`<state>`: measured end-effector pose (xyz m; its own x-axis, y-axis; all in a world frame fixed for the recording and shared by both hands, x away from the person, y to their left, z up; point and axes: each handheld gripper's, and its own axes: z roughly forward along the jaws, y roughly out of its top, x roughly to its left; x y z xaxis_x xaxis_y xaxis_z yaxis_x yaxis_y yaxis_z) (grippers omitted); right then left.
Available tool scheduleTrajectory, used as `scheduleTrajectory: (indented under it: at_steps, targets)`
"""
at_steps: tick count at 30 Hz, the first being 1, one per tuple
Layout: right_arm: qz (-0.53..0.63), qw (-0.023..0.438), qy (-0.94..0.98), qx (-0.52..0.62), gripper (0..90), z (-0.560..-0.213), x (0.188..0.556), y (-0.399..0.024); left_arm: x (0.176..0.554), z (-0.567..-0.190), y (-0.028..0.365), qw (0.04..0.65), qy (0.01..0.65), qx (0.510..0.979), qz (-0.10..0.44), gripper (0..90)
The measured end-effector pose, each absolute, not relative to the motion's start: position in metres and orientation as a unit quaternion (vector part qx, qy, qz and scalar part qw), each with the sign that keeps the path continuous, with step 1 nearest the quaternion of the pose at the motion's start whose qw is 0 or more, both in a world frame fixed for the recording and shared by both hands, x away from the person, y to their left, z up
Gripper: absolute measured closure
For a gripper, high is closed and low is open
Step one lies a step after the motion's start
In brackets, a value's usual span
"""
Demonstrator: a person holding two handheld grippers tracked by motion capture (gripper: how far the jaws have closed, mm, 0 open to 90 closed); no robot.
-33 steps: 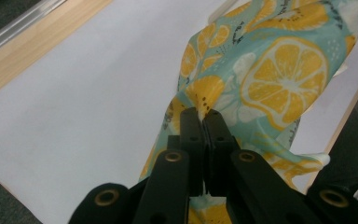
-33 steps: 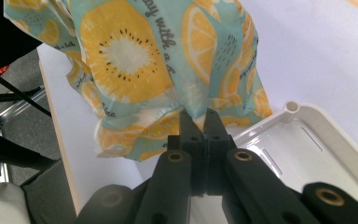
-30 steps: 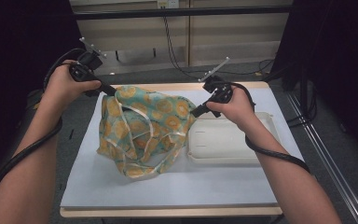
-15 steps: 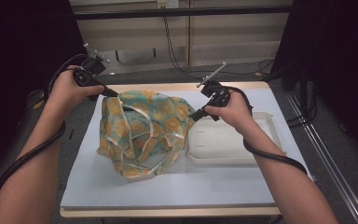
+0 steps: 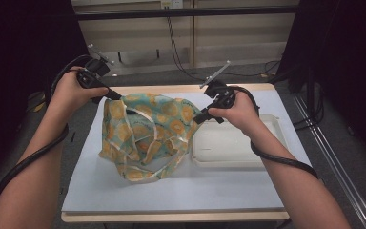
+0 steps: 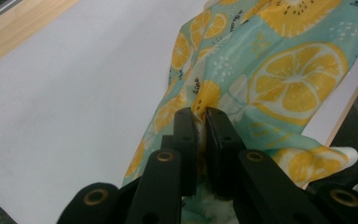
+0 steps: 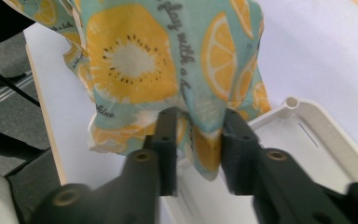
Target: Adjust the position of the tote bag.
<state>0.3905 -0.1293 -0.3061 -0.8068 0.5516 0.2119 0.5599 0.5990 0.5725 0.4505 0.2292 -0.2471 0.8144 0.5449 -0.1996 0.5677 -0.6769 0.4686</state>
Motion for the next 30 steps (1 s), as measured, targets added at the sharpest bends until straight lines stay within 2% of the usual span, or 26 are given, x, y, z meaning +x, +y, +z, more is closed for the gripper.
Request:
scheduleTrajectory:
  at_steps: [3, 4, 6, 7, 16, 22, 27, 30]
  targets:
    - [-0.321, -0.002, -0.895, -0.31, 56.1, -0.299, 0.388, -0.128, 0.45, -0.246, 0.229, 0.263, 0.303, 0.916, -0.019, 83.3]
    - [-0.321, -0.002, -0.895, -0.31, 56.1, -0.299, 0.388, -0.128, 0.45, -0.245, 0.228, 0.266, 0.307, 0.913, -0.02, 83.3]
    - [-0.317, -0.008, -0.896, -0.31, 49.4, -0.295, 0.387, -0.127, 0.45, -0.244, 0.228, 0.263, 0.303, 0.916, -0.018, 83.4]
    - [-0.32, -0.01, -0.895, -0.31, 42.9, -0.291, 0.386, -0.126, 0.449, -0.244, 0.228, 0.263, 0.303, 0.916, -0.018, 83.9]
    - [-0.322, -0.018, -0.898, -0.3, 27.5, -0.282, 0.385, -0.117, 0.448, -0.244, 0.229, 0.262, 0.303, 0.916, -0.019, 84.3]
    - [-0.328, -0.023, -0.9, -0.284, 27.2, -0.274, 0.387, -0.106, 0.447, -0.244, 0.228, 0.265, 0.306, 0.914, -0.019, 84.7]
    - [-0.325, -0.026, -0.905, -0.273, 31.3, -0.269, 0.388, -0.094, 0.448, -0.244, 0.229, 0.262, 0.3, 0.917, -0.018, 84.9]
    - [-0.318, -0.027, -0.909, -0.267, 37.7, -0.269, 0.39, -0.088, 0.447, -0.244, 0.229, 0.265, 0.302, 0.915, -0.018, 85.0]
